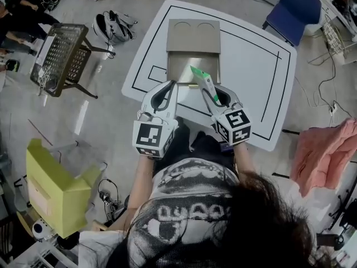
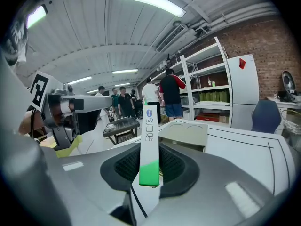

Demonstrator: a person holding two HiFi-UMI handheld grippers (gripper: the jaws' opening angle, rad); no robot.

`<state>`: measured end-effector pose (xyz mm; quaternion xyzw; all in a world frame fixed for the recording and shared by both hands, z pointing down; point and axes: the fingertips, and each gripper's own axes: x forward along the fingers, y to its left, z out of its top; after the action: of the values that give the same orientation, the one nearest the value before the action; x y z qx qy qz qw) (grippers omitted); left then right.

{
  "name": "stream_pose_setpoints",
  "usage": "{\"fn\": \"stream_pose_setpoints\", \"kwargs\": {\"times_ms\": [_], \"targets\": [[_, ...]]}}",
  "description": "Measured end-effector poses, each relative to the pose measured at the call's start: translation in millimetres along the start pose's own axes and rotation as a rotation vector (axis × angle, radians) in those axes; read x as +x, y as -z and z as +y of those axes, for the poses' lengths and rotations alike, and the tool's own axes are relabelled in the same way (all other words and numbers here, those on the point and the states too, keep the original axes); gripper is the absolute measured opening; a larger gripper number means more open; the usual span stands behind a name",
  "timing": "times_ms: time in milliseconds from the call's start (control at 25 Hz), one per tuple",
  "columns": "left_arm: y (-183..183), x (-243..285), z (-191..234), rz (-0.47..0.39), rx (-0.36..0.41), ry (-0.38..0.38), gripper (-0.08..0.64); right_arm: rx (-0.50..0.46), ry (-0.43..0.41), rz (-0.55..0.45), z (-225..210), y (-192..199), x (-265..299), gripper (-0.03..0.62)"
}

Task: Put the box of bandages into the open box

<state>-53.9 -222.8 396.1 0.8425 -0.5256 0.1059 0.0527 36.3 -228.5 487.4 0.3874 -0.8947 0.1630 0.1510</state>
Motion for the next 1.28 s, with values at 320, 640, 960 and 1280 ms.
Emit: {"fn": "stream_pose_setpoints", "kwargs": {"times_ms": [320, 640, 960, 1280], "targets": [[-6, 13, 26, -0.016, 0.008, 0.072, 0.000, -0.057, 0.069, 0.047, -7, -6, 29, 0.087], [-8, 20, 45, -0.023, 0.019, 0.137, 0.000, -0.215, 0.099, 0.182, -22, 3, 70, 0.087], [-7, 21, 72, -0.022, 0.008, 0.146, 0.000, -0.459, 0.122, 0.382, -39, 28, 122, 0.087], [-7, 21, 92, -0.022, 0.004, 0.143, 0.000, -0.599, 0.126, 0.519, -52, 48, 162, 0.087]]}}
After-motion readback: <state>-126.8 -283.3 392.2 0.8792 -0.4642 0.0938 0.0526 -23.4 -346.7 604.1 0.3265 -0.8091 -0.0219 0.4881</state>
